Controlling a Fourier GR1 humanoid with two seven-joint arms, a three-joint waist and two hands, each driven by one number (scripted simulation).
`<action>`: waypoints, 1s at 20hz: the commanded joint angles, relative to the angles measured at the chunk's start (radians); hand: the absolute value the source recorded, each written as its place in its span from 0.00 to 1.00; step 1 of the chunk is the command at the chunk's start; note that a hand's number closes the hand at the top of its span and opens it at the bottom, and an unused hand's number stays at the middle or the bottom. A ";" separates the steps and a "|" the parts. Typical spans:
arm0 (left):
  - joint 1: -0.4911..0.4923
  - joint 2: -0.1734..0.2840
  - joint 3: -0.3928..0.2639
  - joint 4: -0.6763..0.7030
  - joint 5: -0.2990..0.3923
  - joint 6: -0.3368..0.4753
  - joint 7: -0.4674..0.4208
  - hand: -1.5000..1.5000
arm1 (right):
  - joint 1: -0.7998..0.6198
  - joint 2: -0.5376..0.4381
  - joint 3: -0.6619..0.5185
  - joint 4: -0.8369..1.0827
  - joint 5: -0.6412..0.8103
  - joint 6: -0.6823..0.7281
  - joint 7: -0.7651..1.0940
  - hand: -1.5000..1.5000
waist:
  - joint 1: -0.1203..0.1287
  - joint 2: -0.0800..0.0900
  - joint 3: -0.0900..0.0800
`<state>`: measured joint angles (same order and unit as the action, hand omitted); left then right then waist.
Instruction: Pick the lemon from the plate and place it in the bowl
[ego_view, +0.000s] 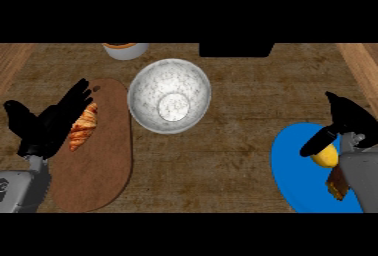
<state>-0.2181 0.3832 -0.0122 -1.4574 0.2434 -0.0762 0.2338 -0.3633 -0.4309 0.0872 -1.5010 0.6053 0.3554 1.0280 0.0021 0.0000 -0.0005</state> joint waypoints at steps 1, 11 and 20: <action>0.027 -0.004 0.023 -0.047 0.001 -0.009 0.030 0.50 | -0.005 0.059 0.010 0.020 0.048 0.007 0.099 0.00 | 0.002 -0.001 0.000; -0.044 -0.015 0.073 0.003 -0.017 -0.045 0.041 0.50 | 0.005 0.058 -0.074 0.154 0.078 0.012 -0.030 0.00 | 0.001 0.001 0.001; 0.037 -0.049 0.079 -0.074 -0.045 -0.076 0.058 0.50 | 0.019 0.077 -0.134 0.260 0.123 -0.019 -0.113 0.00 | 0.002 0.000 0.001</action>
<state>-0.2130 0.3181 0.0423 -1.4804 0.1821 -0.1175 0.2561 -0.3358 -0.3617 -0.0162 -1.2970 0.7206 0.3502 0.9246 0.0021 0.0003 0.0000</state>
